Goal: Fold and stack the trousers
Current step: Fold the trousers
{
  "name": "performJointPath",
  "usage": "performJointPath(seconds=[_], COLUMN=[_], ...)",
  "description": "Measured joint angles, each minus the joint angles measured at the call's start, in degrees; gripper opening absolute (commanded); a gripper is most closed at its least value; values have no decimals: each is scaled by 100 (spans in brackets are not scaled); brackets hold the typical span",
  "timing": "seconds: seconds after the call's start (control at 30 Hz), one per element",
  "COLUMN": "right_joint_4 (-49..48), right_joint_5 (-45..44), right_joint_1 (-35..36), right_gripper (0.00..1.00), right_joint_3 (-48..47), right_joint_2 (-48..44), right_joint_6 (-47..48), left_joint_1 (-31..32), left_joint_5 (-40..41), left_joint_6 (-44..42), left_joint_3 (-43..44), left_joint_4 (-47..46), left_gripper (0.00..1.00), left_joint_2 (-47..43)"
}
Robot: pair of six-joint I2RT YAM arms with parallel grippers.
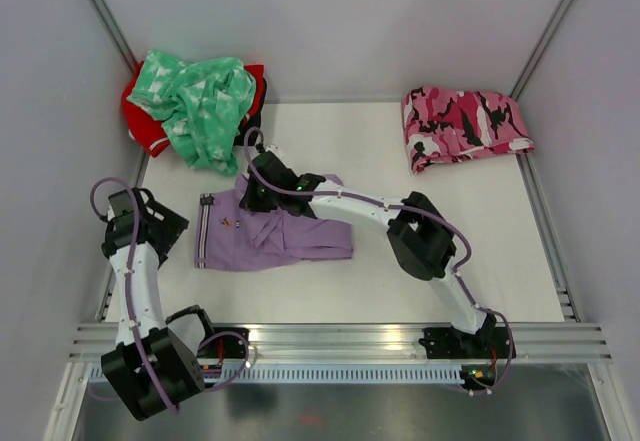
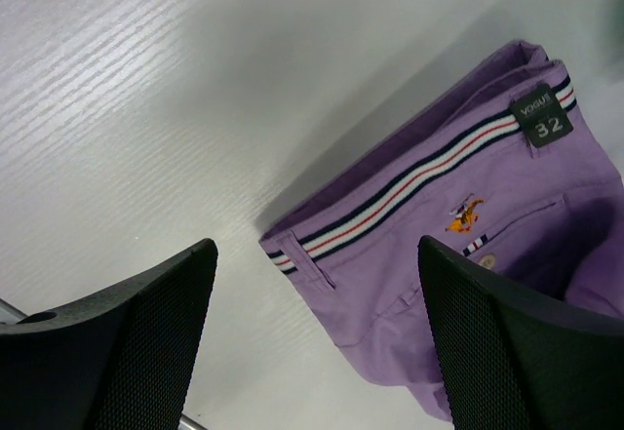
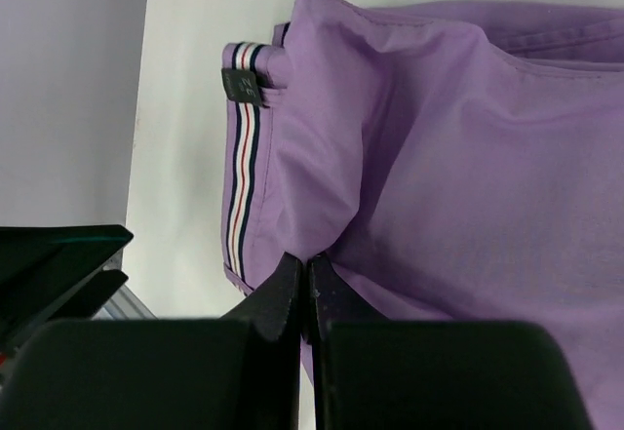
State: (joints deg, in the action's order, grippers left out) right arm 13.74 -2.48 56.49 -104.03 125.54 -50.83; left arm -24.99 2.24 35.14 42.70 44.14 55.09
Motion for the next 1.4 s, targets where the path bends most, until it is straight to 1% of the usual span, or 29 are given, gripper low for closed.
performJointPath(seconds=[0.13,0.27,0.37,0.4,0.43,0.47,0.5,0.57,0.6,0.63,0.7,0.8,0.9,1.0,1.07,1.1,1.13,1.2,1.23,1.27,1.3,1.4], right_joint_4=[-35,-229,-549,-697,-813,-901,-953,-791,-621,-439,-118,437,734,938,1005,988,973,887,872,817,710,610], right_joint_5=[-243,-293,-186,-85,24,155,304,549,662,706,695,546,520,435,234,144,66,-20,-42,-39,-35,11], right_joint_1=[133,214,229,229,234,245,264,330,382,433,501,529,278,-374,-890,-1158,-1390,-1740,-1871,-1971,-2031,-2072], right_gripper=[0,0,1,9,34,46,65,71,78,80,83,84,84,86,85,85,84,84,84,84,84,86], right_joint_3=[-337,-348,-348,-354,-407,-522,-715,-1390,-1805,-2061,-2243,-2050,-1119,-131,280,501,723,1211,1458,1703,1991,2798], right_joint_2=[380,564,697,745,815,907,1034,1364,1523,1585,1519,1117,275,-704,-1239,-1493,-1731,-2144,-2321,-2457,-2570,-2778], right_joint_6=[-188,-424,-511,-516,-516,-485,-426,-208,-39,90,411,826,1005,1158,1303,1362,1416,1469,1475,1484,1486,1486], left_joint_1=[-109,-153,-155,-155,-155,-157,-157,-157,-157,-157,-157,-168,-166,-35,457,1106,1572,2706,3091,3331,3434,3456], left_joint_5=[-197,-328,-376,-380,-382,-382,-387,-391,-391,-389,-385,-389,-688,-1381,-1478,-1316,-1294,-1115,-1071,-981,-817,-208], left_joint_6=[44,48,48,48,48,48,48,46,46,46,46,37,-37,-190,-313,-382,-426,-470,-479,-479,-481,-476], left_joint_3=[-26,-186,-247,-251,-251,-251,-251,-240,-223,-195,-85,227,575,772,866,970,1045,1209,1237,1235,1217,1091], left_joint_4=[-59,-142,-146,-146,-151,-166,-184,-216,-221,-223,-188,-116,-210,-535,-634,-682,-734,-813,-859,-857,-820,-599], left_gripper=[88,88,88,88,88,88,88,88,88,88,87,86,84,85,87,88,88,88,87,87,87,87], left_joint_2=[127,149,149,149,151,151,151,151,151,151,151,140,98,59,111,210,306,638,826,1010,1185,1572])
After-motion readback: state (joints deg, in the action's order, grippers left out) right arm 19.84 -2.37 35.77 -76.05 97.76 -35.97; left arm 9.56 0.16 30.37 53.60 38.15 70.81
